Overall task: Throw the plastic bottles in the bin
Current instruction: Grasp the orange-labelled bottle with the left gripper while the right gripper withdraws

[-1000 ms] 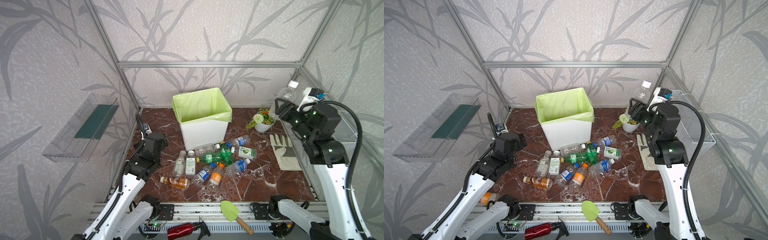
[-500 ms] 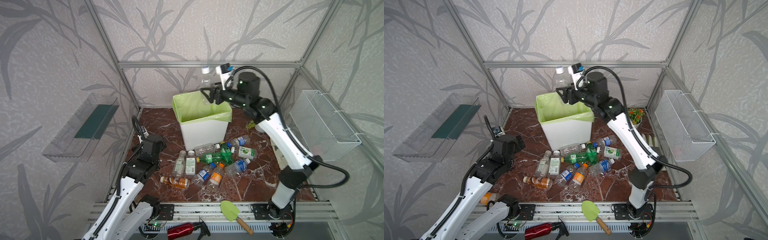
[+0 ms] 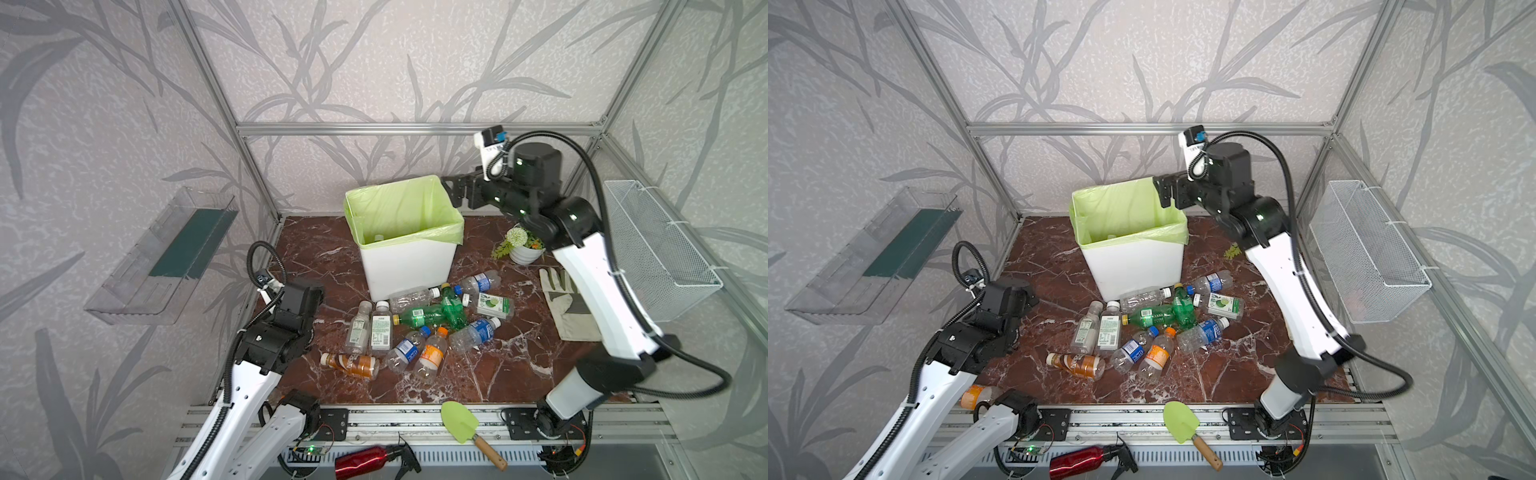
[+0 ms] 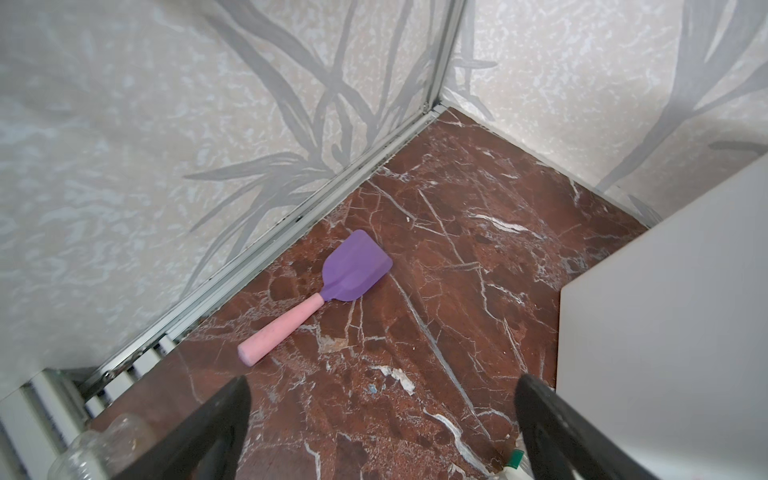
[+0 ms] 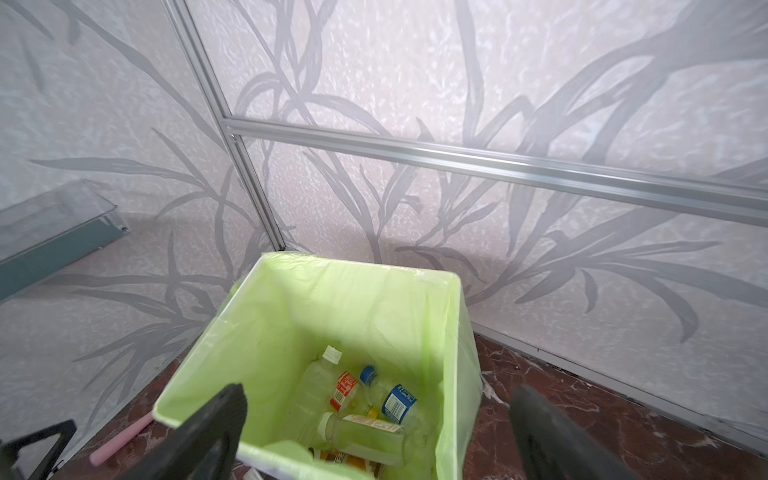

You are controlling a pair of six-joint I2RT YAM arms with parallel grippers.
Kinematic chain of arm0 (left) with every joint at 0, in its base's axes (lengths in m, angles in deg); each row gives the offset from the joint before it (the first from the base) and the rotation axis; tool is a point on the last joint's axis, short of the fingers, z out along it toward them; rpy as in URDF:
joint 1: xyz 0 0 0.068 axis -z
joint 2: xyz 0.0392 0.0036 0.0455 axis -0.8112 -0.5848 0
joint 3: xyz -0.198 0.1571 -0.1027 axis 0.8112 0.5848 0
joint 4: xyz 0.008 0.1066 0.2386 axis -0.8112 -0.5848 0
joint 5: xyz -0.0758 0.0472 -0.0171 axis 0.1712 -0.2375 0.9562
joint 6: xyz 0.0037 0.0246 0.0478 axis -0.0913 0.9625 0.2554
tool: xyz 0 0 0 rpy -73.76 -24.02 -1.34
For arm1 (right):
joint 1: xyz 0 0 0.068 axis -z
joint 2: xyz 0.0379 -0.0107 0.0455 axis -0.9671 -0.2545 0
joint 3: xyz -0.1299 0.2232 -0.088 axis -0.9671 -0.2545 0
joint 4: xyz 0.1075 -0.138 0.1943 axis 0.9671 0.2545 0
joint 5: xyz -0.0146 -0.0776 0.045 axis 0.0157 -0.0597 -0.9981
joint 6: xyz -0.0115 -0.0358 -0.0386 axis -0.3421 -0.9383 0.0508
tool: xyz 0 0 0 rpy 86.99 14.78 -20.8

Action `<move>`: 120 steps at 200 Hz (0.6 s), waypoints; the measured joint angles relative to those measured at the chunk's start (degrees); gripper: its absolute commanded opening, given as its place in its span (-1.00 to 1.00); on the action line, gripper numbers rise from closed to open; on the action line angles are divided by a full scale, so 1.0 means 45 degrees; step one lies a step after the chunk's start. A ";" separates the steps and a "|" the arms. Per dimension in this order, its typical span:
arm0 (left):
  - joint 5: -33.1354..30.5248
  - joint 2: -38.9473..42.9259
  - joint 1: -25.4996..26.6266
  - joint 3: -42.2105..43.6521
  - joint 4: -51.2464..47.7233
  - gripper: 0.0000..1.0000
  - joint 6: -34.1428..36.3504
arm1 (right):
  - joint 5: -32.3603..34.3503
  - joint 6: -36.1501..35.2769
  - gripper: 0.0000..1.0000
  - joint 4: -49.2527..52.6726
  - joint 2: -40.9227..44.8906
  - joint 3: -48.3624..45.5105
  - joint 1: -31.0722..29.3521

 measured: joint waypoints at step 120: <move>-0.0986 0.1851 -0.0772 0.1860 -0.8208 0.98 -1.1774 | -0.2744 0.3599 0.99 -0.5251 0.3036 -0.9214 0.5751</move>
